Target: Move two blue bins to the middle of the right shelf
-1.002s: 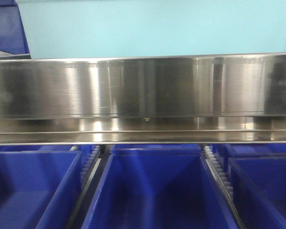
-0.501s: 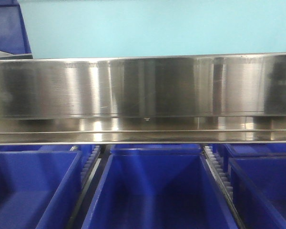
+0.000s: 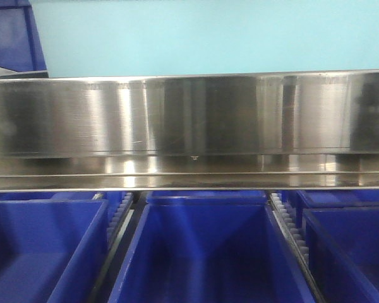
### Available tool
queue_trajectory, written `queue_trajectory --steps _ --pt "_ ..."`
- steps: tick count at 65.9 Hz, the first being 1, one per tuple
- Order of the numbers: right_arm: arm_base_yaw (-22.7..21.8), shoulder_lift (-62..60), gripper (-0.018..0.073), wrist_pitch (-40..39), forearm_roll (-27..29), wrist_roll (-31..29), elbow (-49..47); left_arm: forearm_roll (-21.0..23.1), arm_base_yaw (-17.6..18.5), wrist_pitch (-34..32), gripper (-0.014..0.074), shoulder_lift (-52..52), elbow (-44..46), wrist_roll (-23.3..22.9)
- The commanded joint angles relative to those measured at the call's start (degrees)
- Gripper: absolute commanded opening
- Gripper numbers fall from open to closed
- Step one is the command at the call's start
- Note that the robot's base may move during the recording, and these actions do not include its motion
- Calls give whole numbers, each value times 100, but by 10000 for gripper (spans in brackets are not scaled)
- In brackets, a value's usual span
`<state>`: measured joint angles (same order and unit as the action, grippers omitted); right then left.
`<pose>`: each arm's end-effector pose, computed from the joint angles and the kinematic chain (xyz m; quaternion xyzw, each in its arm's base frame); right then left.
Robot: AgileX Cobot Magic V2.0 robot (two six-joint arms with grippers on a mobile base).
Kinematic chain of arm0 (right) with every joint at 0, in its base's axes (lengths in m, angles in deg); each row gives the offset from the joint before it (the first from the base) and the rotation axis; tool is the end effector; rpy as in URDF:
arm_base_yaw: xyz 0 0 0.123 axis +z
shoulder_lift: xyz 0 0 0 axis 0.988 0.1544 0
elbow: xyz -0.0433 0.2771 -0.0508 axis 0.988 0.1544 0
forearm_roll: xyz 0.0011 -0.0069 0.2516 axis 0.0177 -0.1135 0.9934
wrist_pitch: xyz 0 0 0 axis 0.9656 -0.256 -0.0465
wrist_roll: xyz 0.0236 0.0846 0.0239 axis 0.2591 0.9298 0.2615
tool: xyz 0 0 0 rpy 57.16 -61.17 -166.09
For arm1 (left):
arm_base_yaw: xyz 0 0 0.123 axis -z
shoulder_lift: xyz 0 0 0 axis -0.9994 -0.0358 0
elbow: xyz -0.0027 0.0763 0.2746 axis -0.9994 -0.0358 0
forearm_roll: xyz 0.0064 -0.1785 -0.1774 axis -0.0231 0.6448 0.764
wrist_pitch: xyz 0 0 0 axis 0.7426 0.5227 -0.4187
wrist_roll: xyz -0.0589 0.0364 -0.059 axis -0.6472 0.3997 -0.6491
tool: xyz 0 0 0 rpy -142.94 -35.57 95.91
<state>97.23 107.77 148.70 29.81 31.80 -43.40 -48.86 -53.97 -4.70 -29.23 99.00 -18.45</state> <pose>0.3115 0.0991 0.4400 -0.0955 0.9299 0.1130 0.3367 0.2980 -0.1855 0.4349 0.1808 0.9268 -0.0572 0.3243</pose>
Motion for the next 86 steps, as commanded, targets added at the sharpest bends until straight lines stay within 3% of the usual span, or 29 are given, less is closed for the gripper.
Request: queue_trajectory --steps 1,8,11,13,39,52,69,86 --pt "27 -30 112 -260 279 -89 -15 215 58 -244 211 74 18 77" --pt "27 -30 419 -260 279 -89 -15 142 58 -244 534 74 18 77" --pt "27 -30 533 -260 279 -89 -27 105 58 -244 631 74 18 77" --pt "27 -30 579 -274 279 -89 -27 93 58 -244 604 74 18 77" --pt "27 -88 559 212 279 -89 -245 -41 58 -244 379 347 18 112" --pt "27 -135 559 212 279 -89 359 -121 46 -244 379 384 -148 111" --pt "27 -288 559 151 279 -89 1102 -51 -72 -244 383 463 -1060 111" --pt "71 -288 559 89 311 -66 1139 673 -496 -244 383 472 -1565 111"
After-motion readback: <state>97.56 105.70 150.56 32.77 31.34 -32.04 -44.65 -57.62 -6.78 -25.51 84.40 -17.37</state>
